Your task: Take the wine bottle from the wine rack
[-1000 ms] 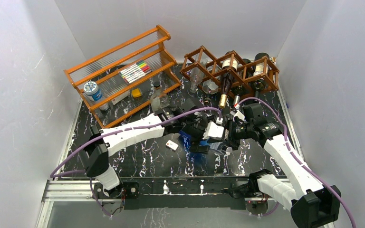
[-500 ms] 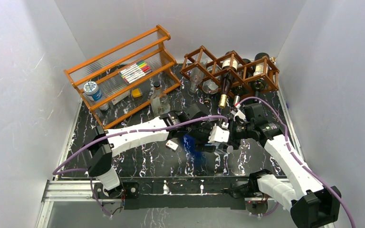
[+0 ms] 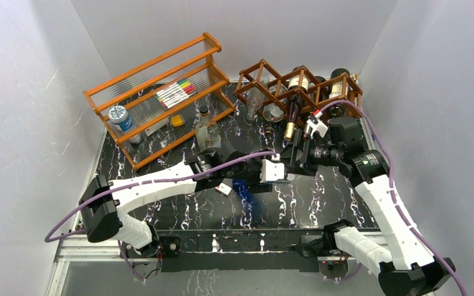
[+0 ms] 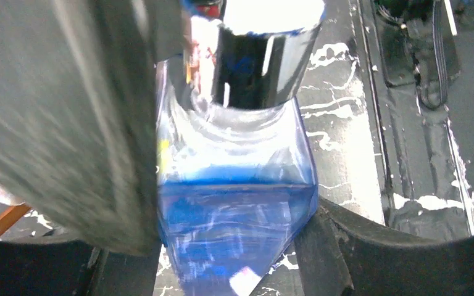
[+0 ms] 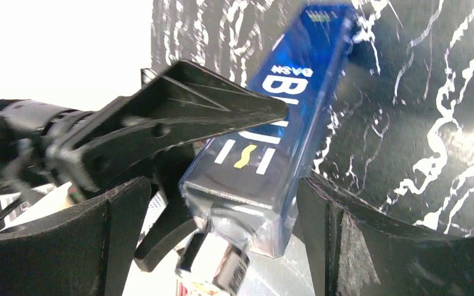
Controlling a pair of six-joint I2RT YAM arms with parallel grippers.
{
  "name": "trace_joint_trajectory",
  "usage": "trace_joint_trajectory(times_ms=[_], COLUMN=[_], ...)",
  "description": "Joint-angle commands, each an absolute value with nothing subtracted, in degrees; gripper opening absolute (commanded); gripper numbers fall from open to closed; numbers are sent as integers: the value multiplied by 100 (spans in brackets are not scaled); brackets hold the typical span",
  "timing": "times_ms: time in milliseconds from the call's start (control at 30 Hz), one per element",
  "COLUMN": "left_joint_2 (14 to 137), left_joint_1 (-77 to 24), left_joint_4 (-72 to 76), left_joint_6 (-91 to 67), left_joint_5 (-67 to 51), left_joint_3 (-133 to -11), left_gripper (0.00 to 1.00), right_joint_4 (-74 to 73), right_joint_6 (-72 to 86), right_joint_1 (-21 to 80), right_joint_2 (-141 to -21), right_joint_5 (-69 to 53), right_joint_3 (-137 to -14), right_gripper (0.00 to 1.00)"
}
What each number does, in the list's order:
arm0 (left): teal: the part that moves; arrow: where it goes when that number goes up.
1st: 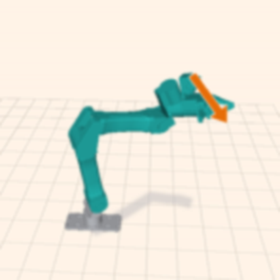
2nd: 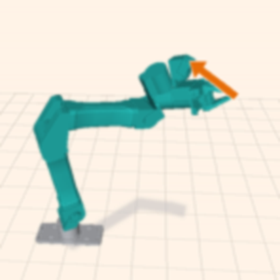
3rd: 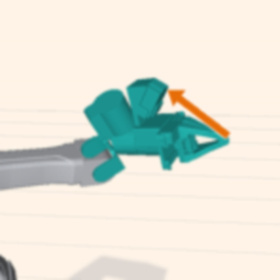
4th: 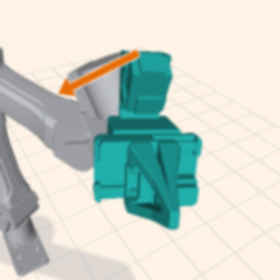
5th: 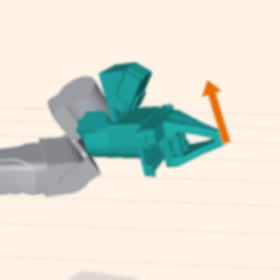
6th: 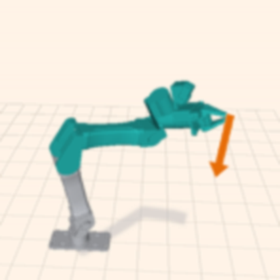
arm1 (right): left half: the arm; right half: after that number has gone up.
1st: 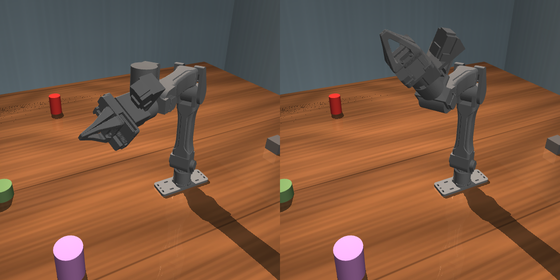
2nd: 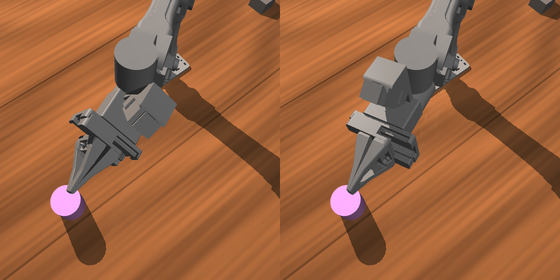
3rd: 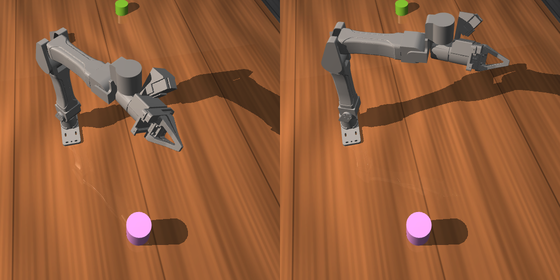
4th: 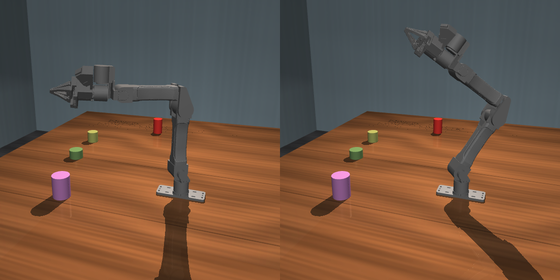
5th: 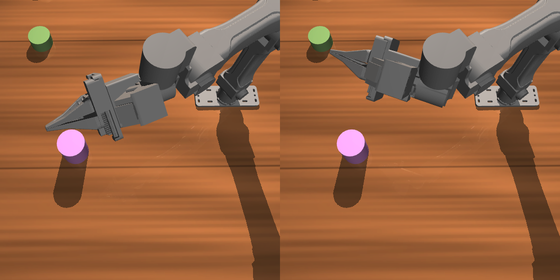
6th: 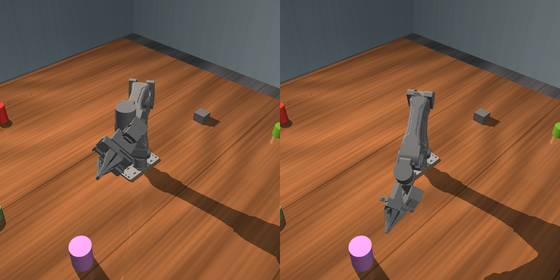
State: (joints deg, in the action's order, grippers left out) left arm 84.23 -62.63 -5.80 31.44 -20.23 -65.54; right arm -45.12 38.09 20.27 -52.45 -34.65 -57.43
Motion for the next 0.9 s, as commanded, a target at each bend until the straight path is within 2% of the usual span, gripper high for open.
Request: trace_joint_trajectory(times_ms=[0, 133, 333, 533, 667, 700, 767, 867], left_joint_2=[8005, 7699, 7391, 6882, 6457, 6194, 5901, 5583], left_joint_1=[-6319, -6319, -6319, -6310, -6311, -6311, -6180, -5768], left_joint_4=[-112, 465, 794, 1113, 372, 457, 512, 536], left_joint_6=[2595, 2084, 1602, 803, 170, 120, 22, -261], left_joint_5=[-1732, -1574, -930, 348, 2080, 2597, 3312, 3509], left_joint_3=[-6293, -5964, -5755, -5597, -5792, -5634, -5451, -5149], left_gripper=[21, 16, 0, 0, 0, 0, 0, 0], right_joint_4=[-4092, -4092, -4092, -4092, -4092, -4507, -4537, -4425], right_joint_6=[3761, 3761, 3761, 3761, 3761, 3054, 3219, 3319], right_joint_1=[2016, 2018, 2018, 2016, 2021, 2020, 2013, 2019], right_joint_2=[-4997, -4807, -4276, -4052, -4153, -4115, -4143, -4175], right_joint_5=[-3589, -3589, -3589, -3589, -3589, -311, -370, -521], right_joint_3=[-6703, -7159, -7874, -7939, -7565, -7466, -7363, -7205], right_gripper=[98, 98, 98, 98, 98, 98, 98, 98])
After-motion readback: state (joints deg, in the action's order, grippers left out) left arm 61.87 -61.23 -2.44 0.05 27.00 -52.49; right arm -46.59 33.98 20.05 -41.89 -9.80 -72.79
